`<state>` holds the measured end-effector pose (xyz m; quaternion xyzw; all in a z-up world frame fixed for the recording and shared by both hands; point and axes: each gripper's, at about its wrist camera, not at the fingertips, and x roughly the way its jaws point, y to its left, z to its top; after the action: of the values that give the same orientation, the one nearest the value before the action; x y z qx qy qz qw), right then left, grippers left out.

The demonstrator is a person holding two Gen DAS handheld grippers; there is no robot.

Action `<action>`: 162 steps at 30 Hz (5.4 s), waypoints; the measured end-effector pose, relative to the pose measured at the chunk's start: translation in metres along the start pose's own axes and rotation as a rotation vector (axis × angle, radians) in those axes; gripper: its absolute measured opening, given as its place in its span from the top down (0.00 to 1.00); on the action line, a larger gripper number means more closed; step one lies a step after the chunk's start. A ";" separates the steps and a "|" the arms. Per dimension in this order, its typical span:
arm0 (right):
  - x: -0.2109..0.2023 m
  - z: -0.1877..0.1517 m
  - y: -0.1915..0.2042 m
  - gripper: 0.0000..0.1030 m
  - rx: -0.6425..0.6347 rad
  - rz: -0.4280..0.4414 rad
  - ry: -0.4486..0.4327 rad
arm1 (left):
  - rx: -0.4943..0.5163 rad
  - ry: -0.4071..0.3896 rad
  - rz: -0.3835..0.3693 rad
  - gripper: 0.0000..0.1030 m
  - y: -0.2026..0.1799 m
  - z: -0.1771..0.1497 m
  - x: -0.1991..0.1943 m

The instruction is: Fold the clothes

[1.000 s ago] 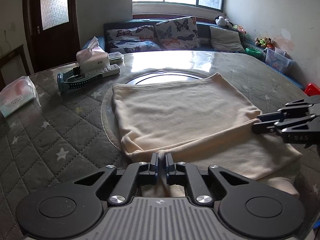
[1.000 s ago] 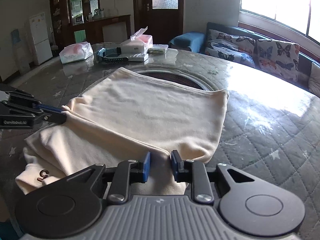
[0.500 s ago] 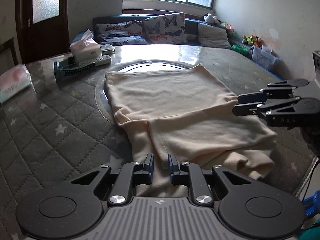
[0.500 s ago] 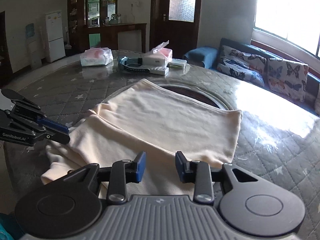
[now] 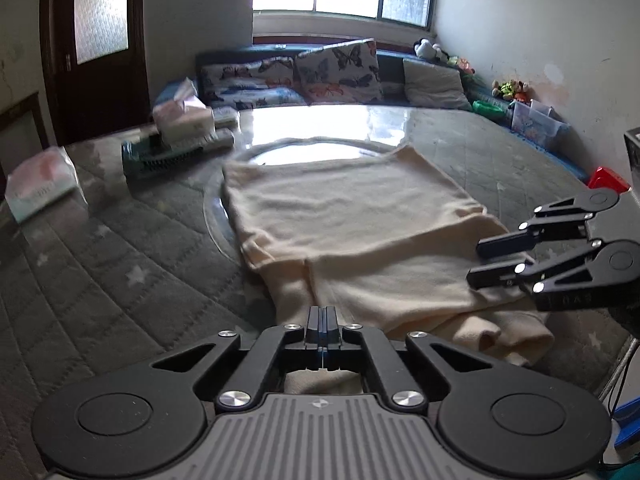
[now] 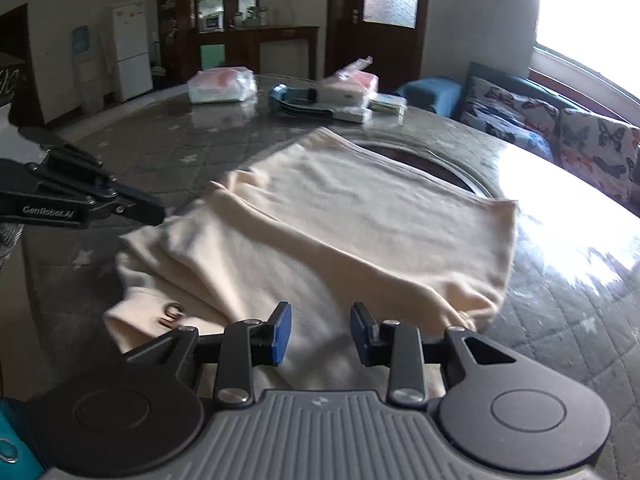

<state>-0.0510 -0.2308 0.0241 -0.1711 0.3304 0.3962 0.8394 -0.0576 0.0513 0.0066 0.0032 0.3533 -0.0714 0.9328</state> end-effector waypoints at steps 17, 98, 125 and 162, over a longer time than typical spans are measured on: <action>0.032 0.023 0.052 0.68 -0.103 0.154 -0.006 | -0.026 0.040 -0.050 0.85 0.006 -0.006 0.004; -0.032 -0.027 0.026 0.66 -0.280 0.021 0.005 | 0.348 -0.119 -0.165 0.91 -0.039 -0.001 0.007; -0.044 -0.006 0.006 0.92 -0.090 0.053 -0.090 | 0.392 -0.115 -0.084 0.95 -0.032 -0.034 -0.015; 0.029 0.078 -0.076 0.92 0.037 0.012 -0.007 | 0.192 -0.056 -0.004 0.95 0.009 0.074 0.090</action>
<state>0.0548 -0.2194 0.0626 -0.1523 0.3355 0.3957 0.8412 0.0586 0.0447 0.0021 0.0901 0.3188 -0.1069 0.9374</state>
